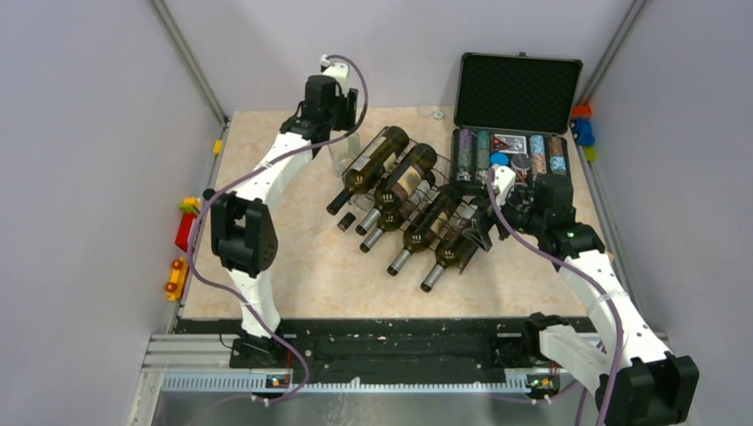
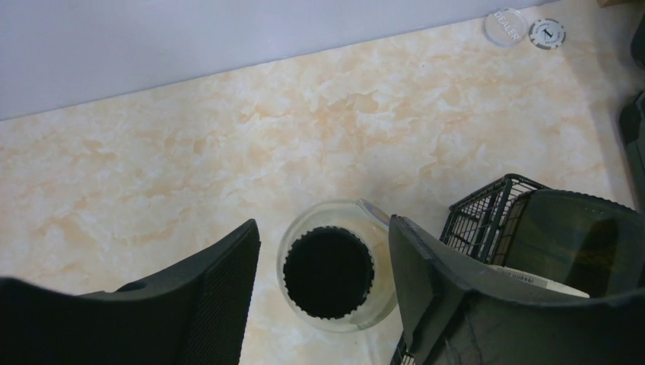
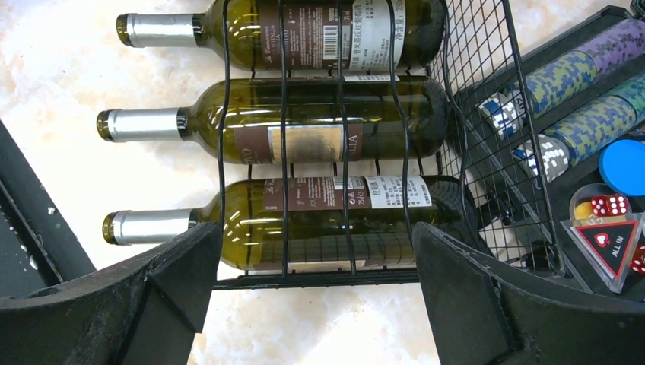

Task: Put the wine bottle on the wine rack
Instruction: Pick up the wine bottle from the center of the board, then place the wine bottle at the center of the board.

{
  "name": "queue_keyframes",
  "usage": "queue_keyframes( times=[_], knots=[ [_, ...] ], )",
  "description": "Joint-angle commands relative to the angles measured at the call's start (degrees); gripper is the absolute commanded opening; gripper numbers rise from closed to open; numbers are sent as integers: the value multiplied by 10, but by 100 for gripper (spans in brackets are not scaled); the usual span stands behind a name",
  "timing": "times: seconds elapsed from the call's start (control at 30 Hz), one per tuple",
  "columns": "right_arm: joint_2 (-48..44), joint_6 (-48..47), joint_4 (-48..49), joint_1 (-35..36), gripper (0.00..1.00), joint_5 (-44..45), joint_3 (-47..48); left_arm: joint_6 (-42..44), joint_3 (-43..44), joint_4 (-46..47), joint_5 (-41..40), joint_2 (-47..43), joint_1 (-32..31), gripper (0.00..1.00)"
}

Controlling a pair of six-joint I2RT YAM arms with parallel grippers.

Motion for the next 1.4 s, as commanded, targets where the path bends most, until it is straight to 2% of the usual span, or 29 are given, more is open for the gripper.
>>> queue_keyframes(
  times=[0.0,0.17,0.33,0.47,0.53,0.9,1.1,1.23,1.37],
  knots=[
    [-2,-11,2,-5,99,-13,2,-8,7,54,30,11,9,65],
    [2,-12,1,-5,99,-15,3,1,11,51,39,20,13,53],
    [2,-13,-3,-5,99,-17,4,6,22,3,76,9,29,33],
    [-1,-13,-3,-5,99,-23,3,37,34,-81,109,-19,48,10],
    [0,-13,-4,-6,99,-27,5,53,24,-113,108,-42,58,1],
    [9,-14,-9,-4,99,-45,8,113,-130,-178,107,-218,97,0],
    [13,-15,-10,-3,99,-48,9,82,-219,-160,106,-281,110,1],
    [16,-15,-12,-3,99,-50,9,66,-259,-145,93,-308,111,9],
    [15,-15,-12,-2,99,-50,9,74,-280,-143,60,-324,113,25]
  ],
)
